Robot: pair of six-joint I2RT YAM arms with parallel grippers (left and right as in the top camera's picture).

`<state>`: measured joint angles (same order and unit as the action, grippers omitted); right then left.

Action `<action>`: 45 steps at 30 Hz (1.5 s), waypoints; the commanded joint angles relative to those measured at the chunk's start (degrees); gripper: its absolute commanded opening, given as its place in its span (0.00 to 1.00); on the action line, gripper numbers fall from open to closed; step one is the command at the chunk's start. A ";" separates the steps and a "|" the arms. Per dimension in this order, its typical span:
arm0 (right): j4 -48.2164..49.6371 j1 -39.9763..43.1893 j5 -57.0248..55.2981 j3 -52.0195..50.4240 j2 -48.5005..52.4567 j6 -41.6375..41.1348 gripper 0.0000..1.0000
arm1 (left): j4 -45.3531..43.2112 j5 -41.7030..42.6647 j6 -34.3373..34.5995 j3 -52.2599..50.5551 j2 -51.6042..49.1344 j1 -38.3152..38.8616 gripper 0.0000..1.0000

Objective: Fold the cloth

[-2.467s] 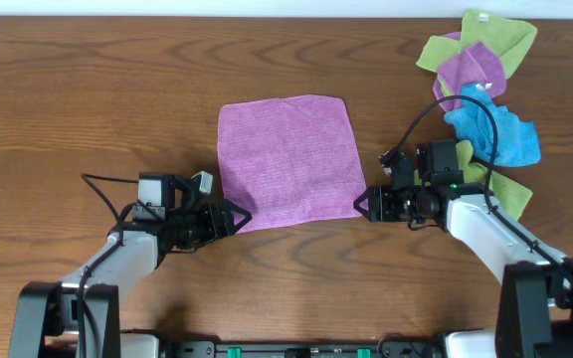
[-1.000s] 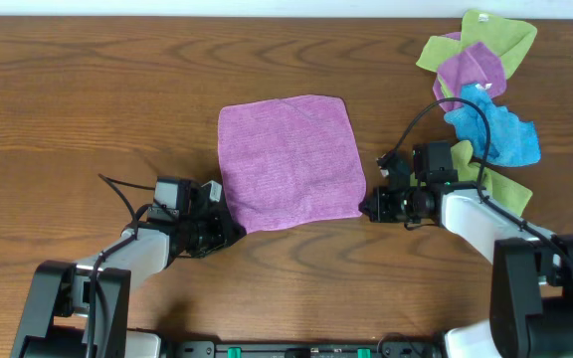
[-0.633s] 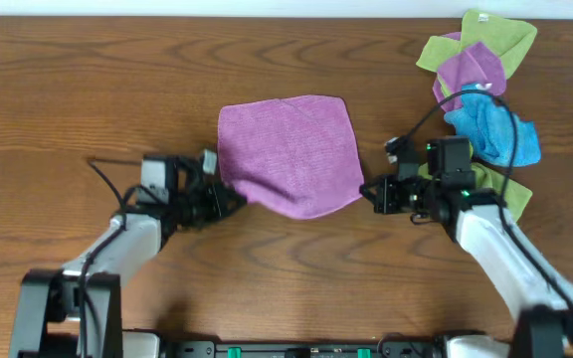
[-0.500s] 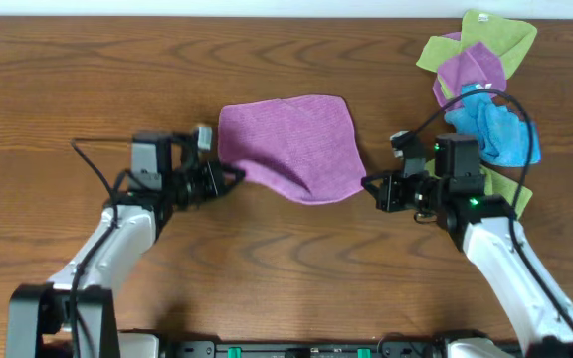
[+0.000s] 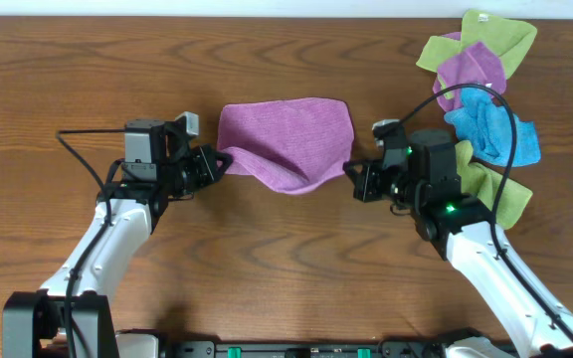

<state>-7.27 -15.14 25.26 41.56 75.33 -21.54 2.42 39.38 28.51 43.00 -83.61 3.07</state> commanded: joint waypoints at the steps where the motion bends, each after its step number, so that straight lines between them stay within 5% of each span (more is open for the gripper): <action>1: 1.44 -0.11 -3.67 1.51 2.23 -3.87 0.01 | -0.79 -4.42 2.45 0.79 0.15 -2.12 0.06; 14: 1.49 0.09 -7.87 15.32 17.05 -4.11 0.02 | -13.00 -6.97 3.89 3.04 -5.03 -2.73 0.06; 27: 1.73 2.25 -9.16 31.01 33.05 -4.15 0.01 | -13.18 -2.47 2.80 24.63 -26.05 -2.78 0.06; 39: -11.23 2.54 -7.93 32.74 33.94 -1.75 0.02 | 5.33 0.92 -3.74 27.56 -28.11 -3.10 0.06; 45: -11.21 2.64 -8.52 32.74 33.94 -1.55 0.02 | 7.19 0.48 -3.89 27.56 -28.11 -3.10 0.06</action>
<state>-18.41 -13.63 16.93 73.34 109.45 -24.32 9.04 40.25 26.30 69.52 -111.13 0.38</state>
